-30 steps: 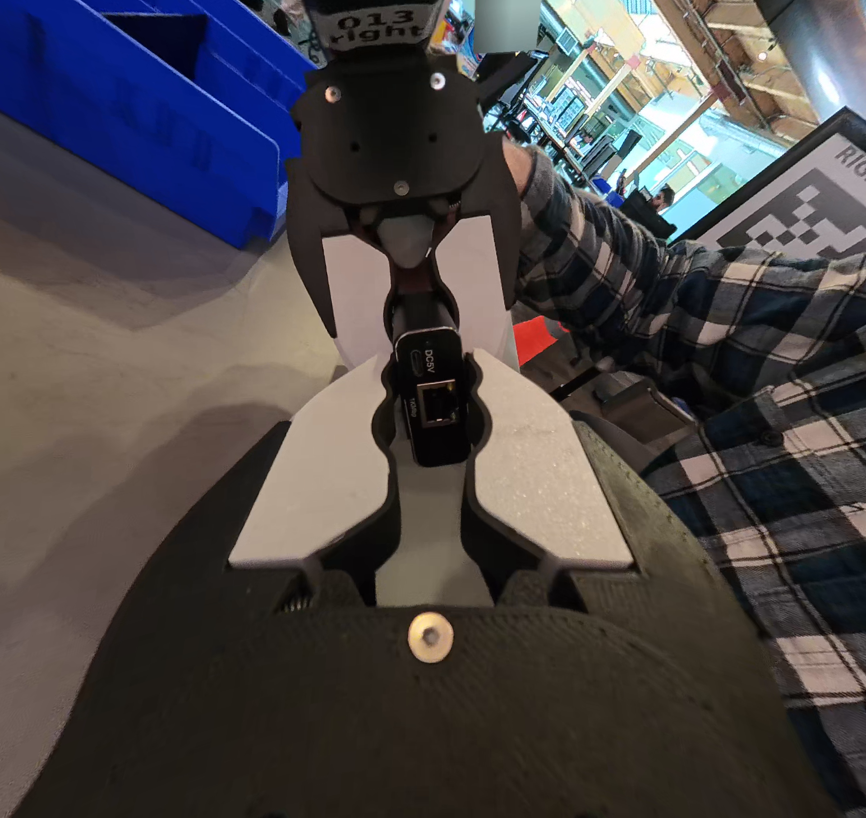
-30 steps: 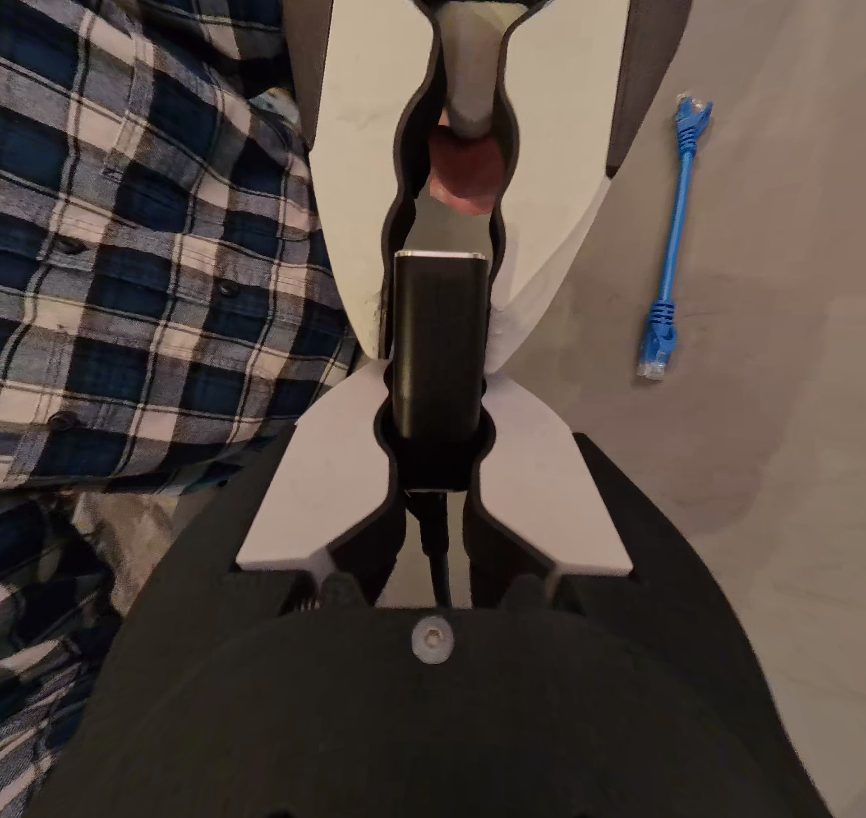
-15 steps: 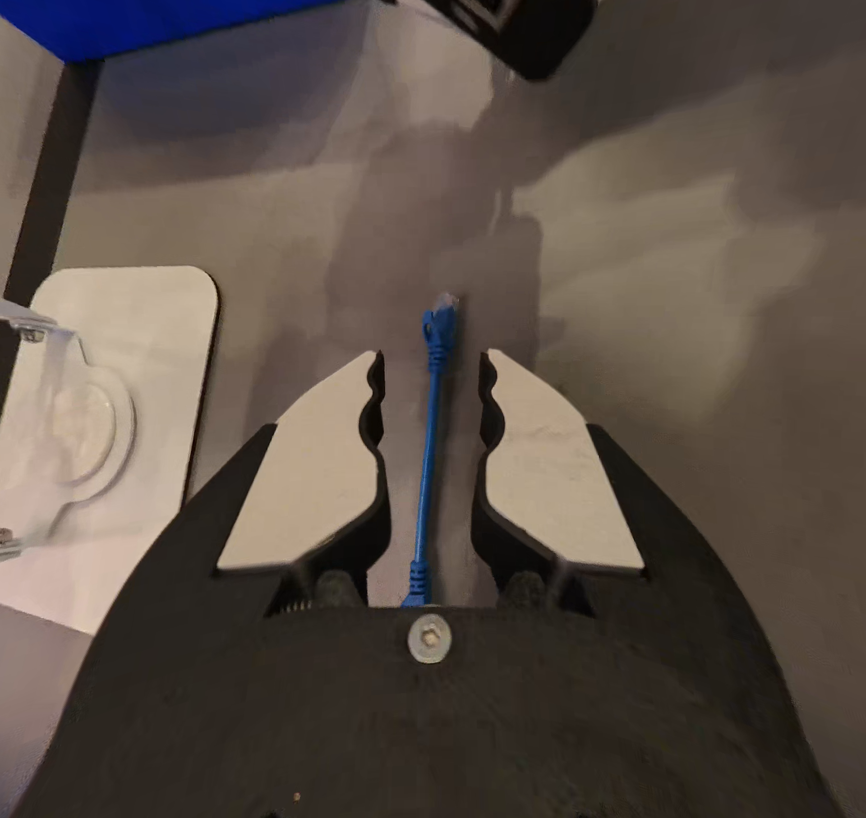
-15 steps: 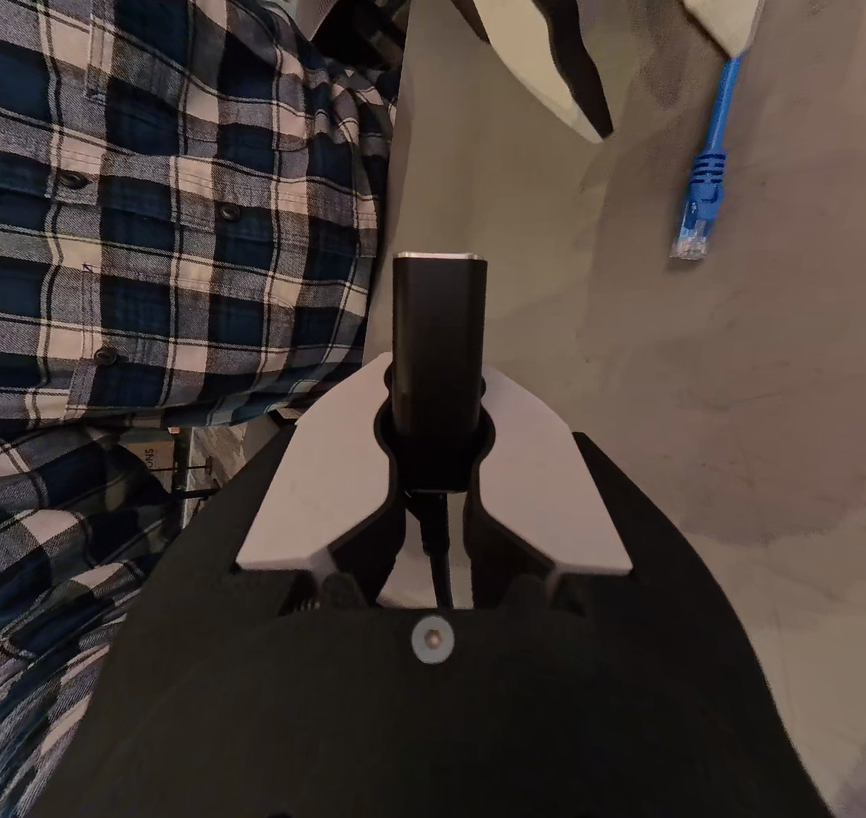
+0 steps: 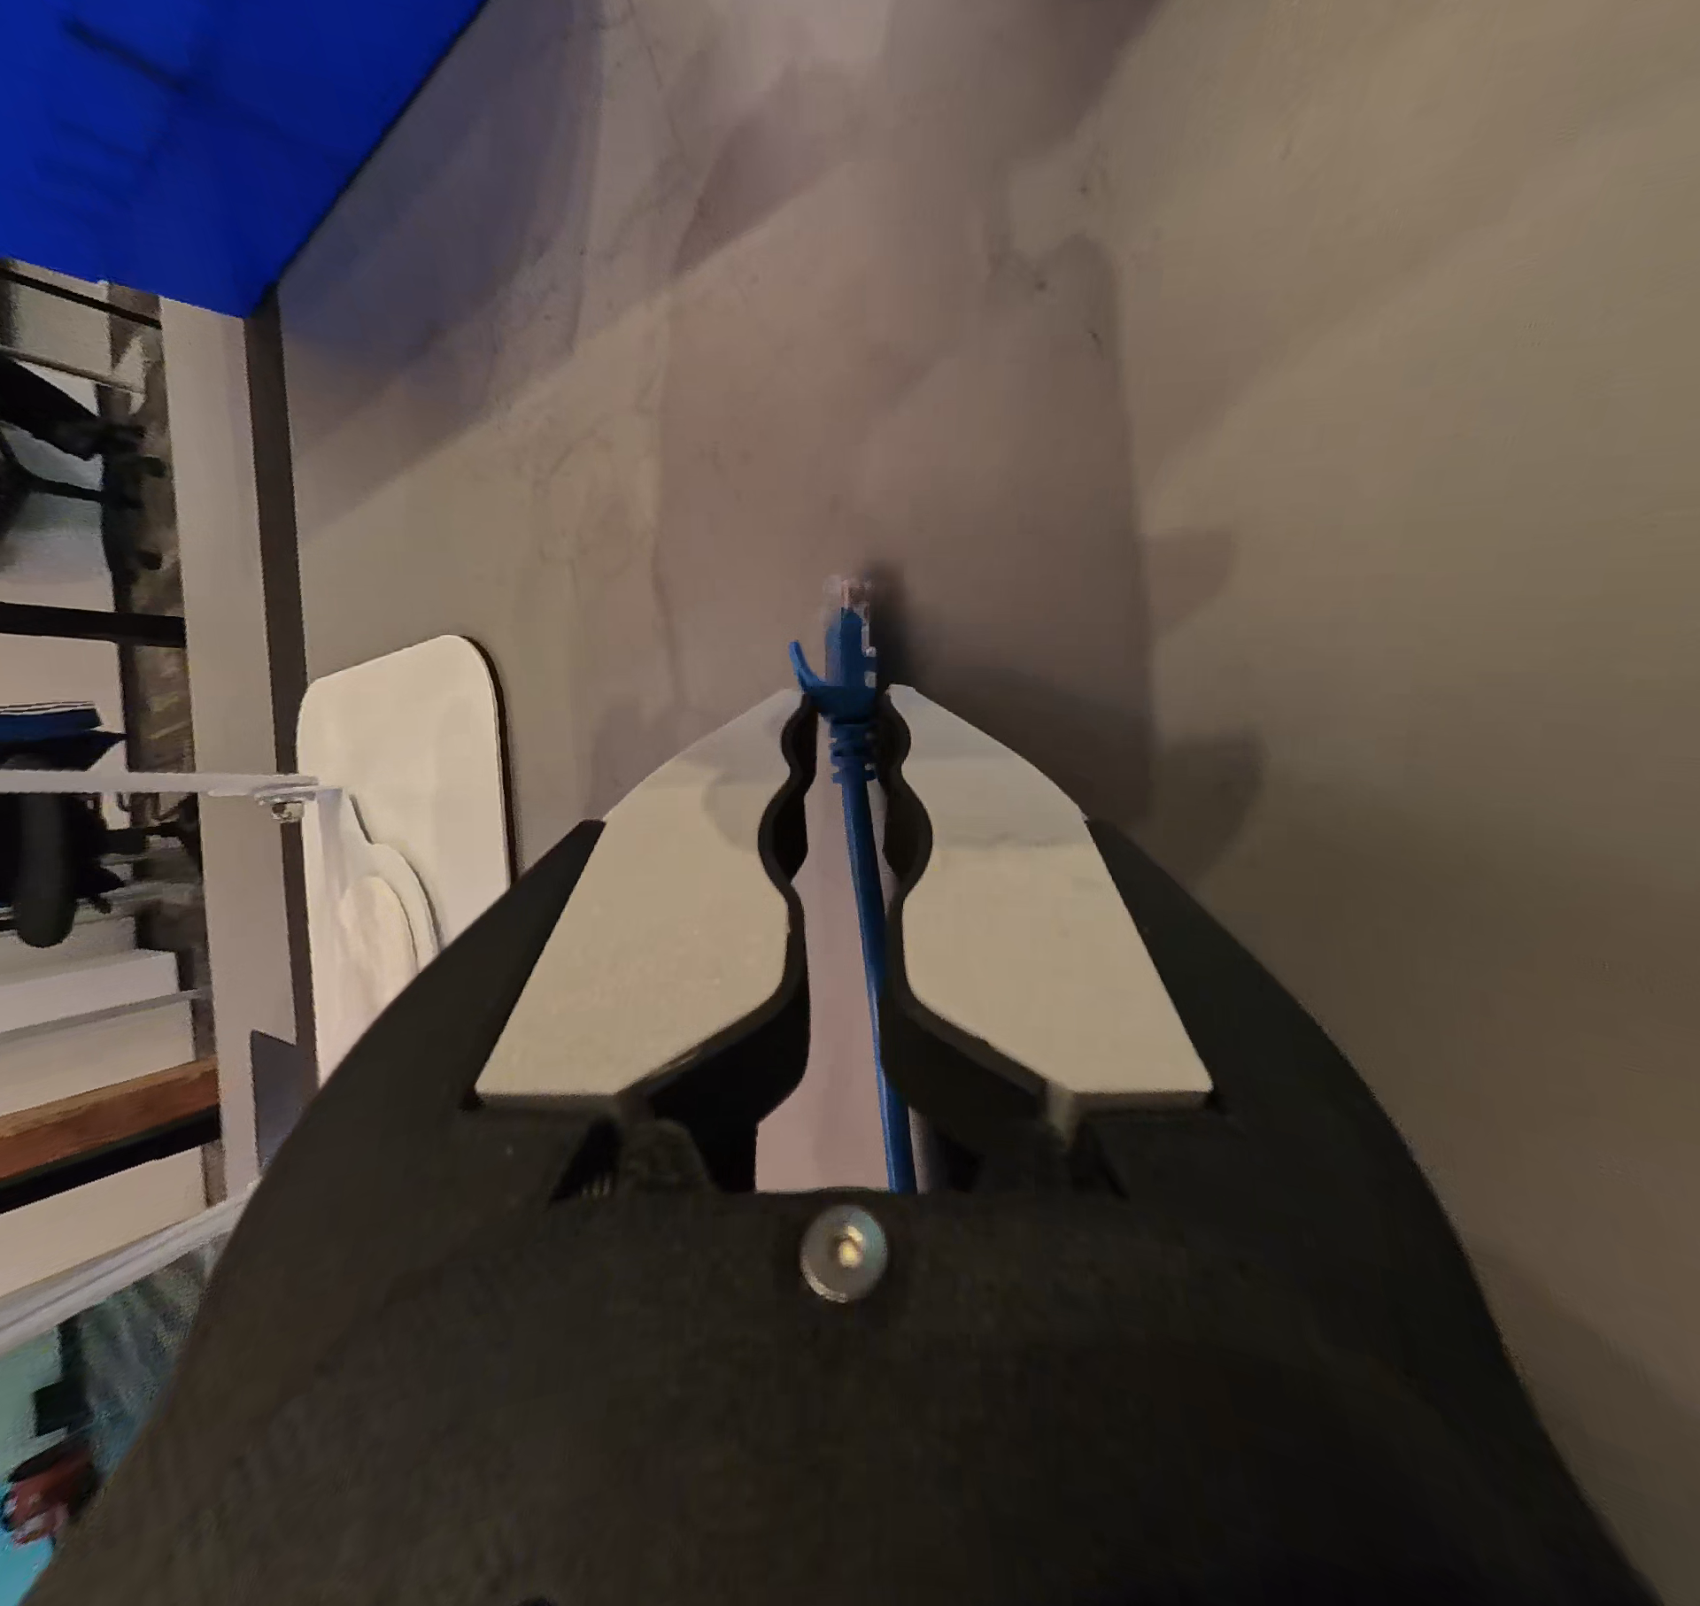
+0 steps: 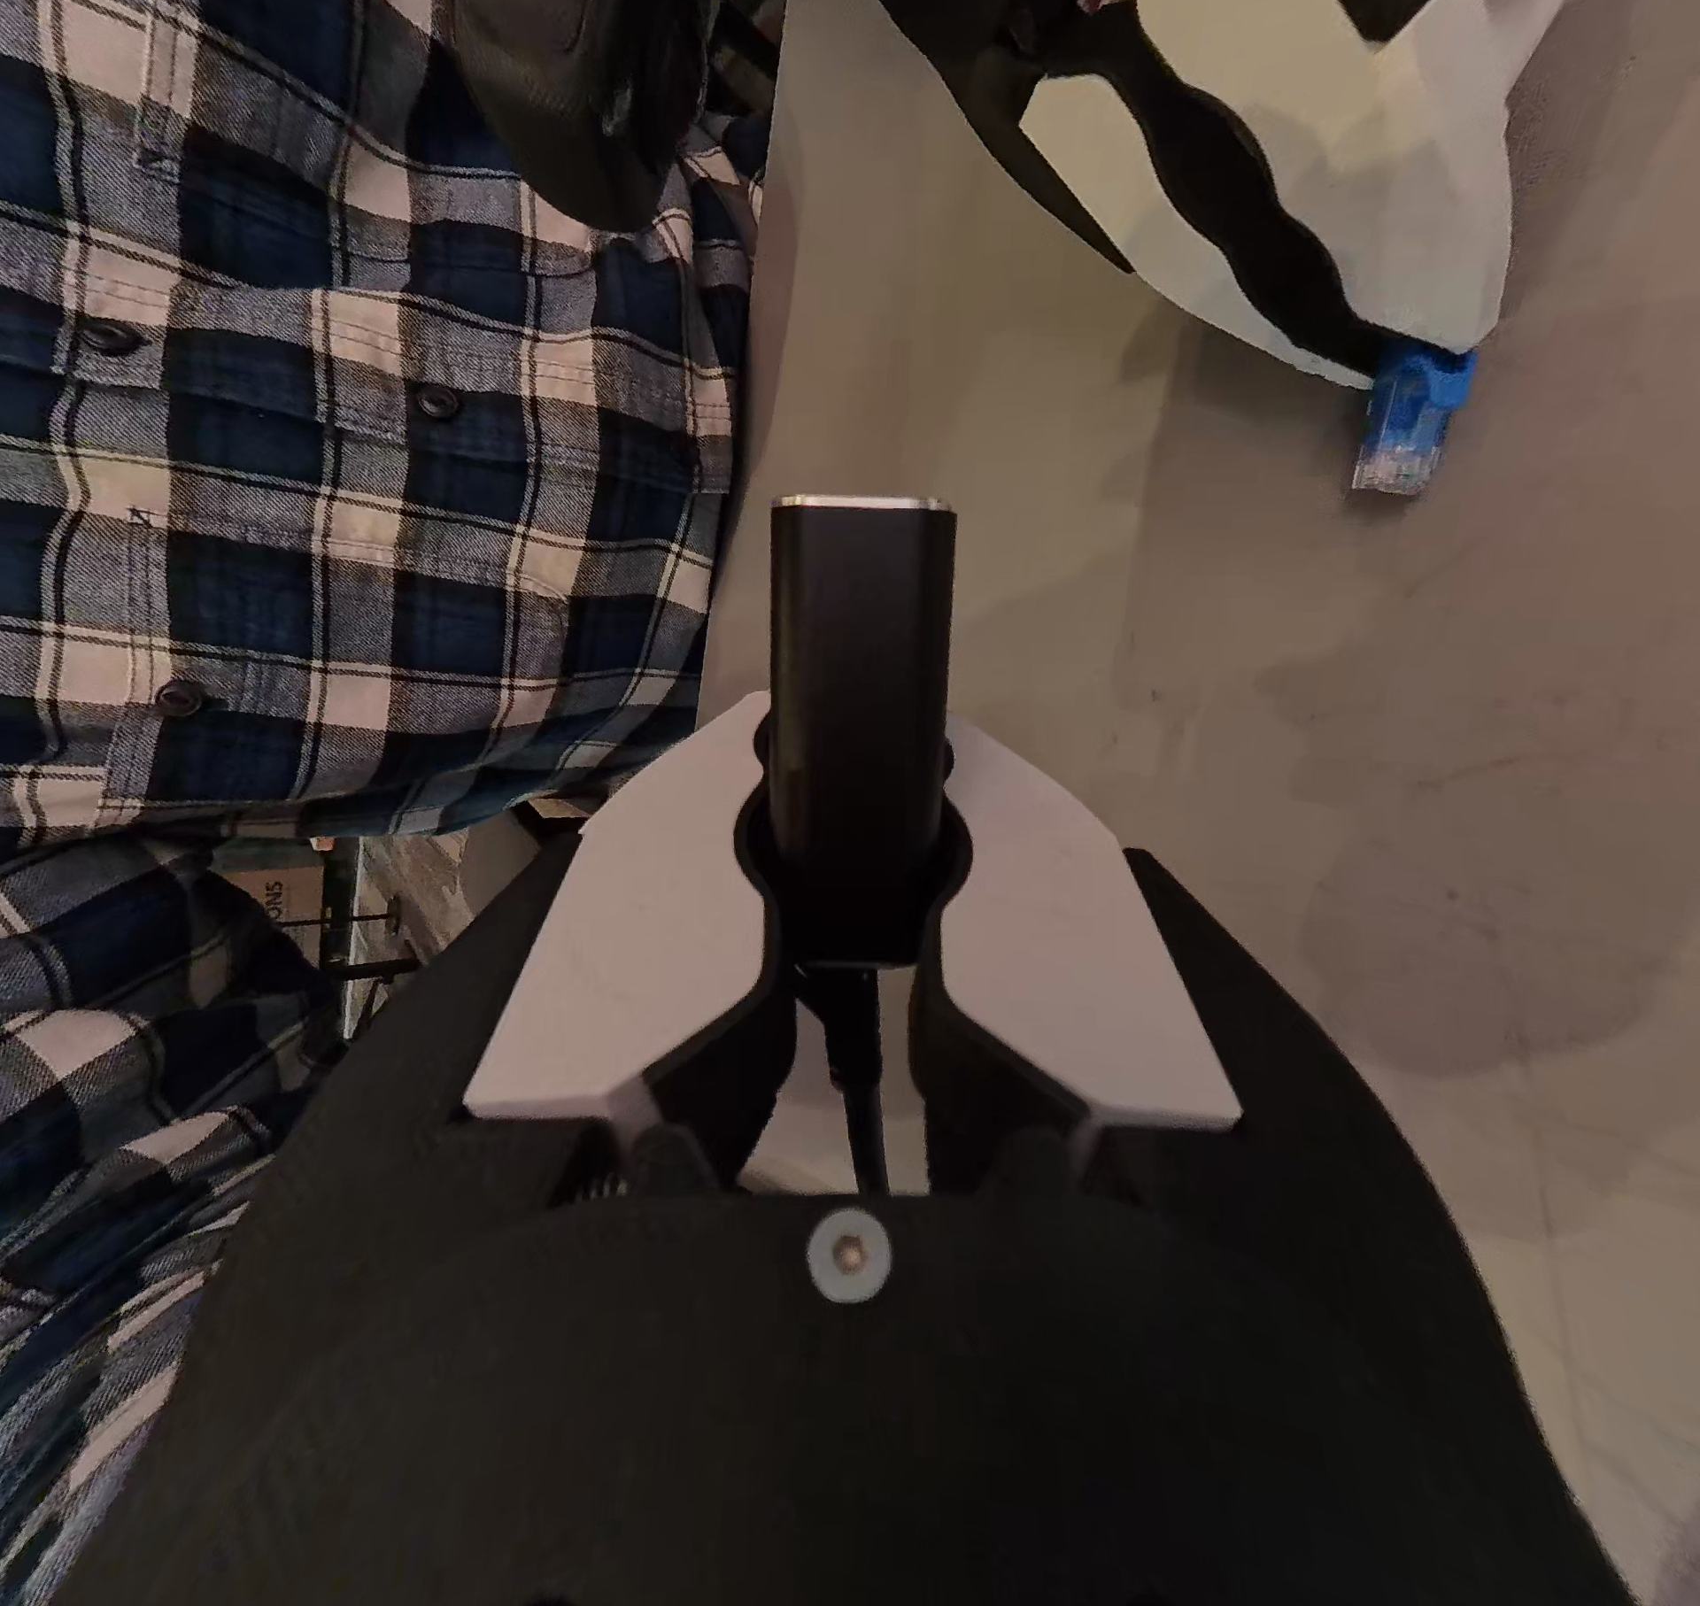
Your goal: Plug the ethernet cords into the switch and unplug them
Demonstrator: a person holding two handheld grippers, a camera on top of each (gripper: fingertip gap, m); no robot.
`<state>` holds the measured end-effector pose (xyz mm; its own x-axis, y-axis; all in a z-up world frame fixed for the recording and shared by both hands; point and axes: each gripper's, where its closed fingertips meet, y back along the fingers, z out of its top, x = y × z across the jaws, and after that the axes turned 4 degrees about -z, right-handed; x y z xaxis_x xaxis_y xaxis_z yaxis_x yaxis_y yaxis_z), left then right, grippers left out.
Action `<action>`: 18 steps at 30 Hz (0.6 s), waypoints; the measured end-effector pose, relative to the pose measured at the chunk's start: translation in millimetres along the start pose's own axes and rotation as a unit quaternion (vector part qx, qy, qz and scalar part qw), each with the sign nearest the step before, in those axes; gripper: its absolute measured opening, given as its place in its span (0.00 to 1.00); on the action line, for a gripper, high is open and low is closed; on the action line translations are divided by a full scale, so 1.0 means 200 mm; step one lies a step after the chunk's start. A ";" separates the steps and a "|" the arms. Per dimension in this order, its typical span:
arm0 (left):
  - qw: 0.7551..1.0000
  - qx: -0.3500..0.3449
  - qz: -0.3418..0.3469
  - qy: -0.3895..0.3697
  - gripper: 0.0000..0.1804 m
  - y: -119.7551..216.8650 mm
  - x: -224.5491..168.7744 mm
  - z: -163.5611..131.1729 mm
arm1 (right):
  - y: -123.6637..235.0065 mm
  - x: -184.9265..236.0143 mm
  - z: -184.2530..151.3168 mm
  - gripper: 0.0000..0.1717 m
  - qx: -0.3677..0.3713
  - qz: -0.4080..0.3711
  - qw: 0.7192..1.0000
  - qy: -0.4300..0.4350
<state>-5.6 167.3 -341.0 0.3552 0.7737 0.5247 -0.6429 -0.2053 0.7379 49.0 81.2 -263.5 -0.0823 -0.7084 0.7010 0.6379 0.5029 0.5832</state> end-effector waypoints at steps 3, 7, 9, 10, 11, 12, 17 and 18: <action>1.000 0.000 0.004 -0.004 0.06 -0.01 0.01 0.00 | 0.00 0.00 0.00 0.16 -0.002 0.001 1.000 0.000; 0.998 0.014 0.044 -0.050 0.05 -0.01 0.03 0.00 | 0.01 0.00 -0.01 0.16 -0.006 0.009 1.000 -0.003; 0.994 0.011 0.079 -0.070 0.05 0.02 0.07 0.01 | 0.01 0.01 -0.01 0.16 -0.010 0.018 1.000 -0.005; 0.992 0.008 0.102 -0.078 0.05 0.06 0.11 0.03 | 0.01 0.01 -0.01 0.15 -0.013 0.025 1.000 -0.007; 0.988 0.007 0.127 -0.090 0.05 0.10 0.15 0.05 | 0.01 0.01 -0.01 0.16 -0.015 0.032 0.999 -0.009; 0.983 0.002 0.151 -0.101 0.05 0.15 0.19 0.08 | 0.01 0.02 -0.01 0.16 -0.015 0.039 0.999 -0.010; 0.953 -0.017 0.249 -0.169 0.05 0.40 0.33 0.26 | 0.03 0.04 0.02 0.16 -0.028 0.082 0.996 -0.020; 0.947 -0.014 0.263 -0.183 0.05 0.43 0.34 0.29 | 0.03 0.04 0.03 0.16 -0.029 0.090 0.995 -0.021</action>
<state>2.7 168.5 -217.5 0.1882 0.3086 0.9324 -0.8119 -0.4852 0.3245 47.4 80.6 -251.4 0.0072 -0.5875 0.8092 0.6880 0.5902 0.4223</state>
